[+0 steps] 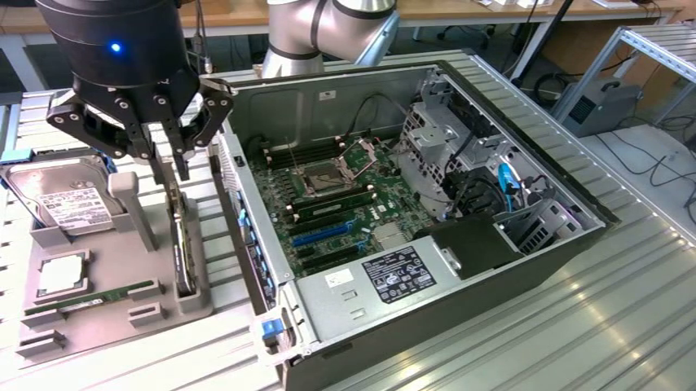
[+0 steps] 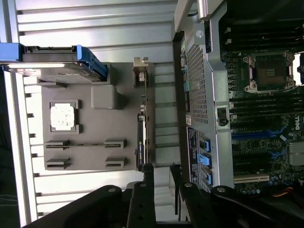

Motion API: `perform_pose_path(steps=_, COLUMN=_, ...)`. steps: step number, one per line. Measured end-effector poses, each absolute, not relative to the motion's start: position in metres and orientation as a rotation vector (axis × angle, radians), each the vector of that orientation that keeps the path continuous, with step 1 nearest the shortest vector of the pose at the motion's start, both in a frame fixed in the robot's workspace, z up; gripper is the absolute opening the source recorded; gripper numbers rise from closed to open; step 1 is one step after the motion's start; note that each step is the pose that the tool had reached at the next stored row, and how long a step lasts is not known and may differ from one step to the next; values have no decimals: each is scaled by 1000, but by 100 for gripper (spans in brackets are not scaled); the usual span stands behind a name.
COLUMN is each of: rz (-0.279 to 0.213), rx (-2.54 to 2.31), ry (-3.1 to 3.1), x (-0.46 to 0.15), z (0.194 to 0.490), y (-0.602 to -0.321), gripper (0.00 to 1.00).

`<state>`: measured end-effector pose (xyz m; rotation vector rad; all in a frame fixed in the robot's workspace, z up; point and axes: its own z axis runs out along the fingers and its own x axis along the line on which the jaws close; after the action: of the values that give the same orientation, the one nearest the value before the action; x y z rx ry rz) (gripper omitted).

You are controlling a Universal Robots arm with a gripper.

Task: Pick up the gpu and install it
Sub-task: 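Pick up the gpu and move the gpu toward the slot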

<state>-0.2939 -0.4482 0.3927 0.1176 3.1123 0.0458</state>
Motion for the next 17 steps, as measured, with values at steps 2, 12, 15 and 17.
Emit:
perform_pose_path(steps=2, rz=46, rx=118, ry=3112, x=-294, z=393, y=-448, gripper=36)
perform_pose_path(steps=12, rz=46, rx=118, ry=3112, x=-299, z=388, y=-448, gripper=42)
perform_pose_path(steps=15, rz=46, rx=118, ry=3113, x=-299, z=385, y=-447, gripper=42)
perform_pose_path(steps=17, rz=46, rx=118, ry=3112, x=-299, z=382, y=-447, gripper=42)
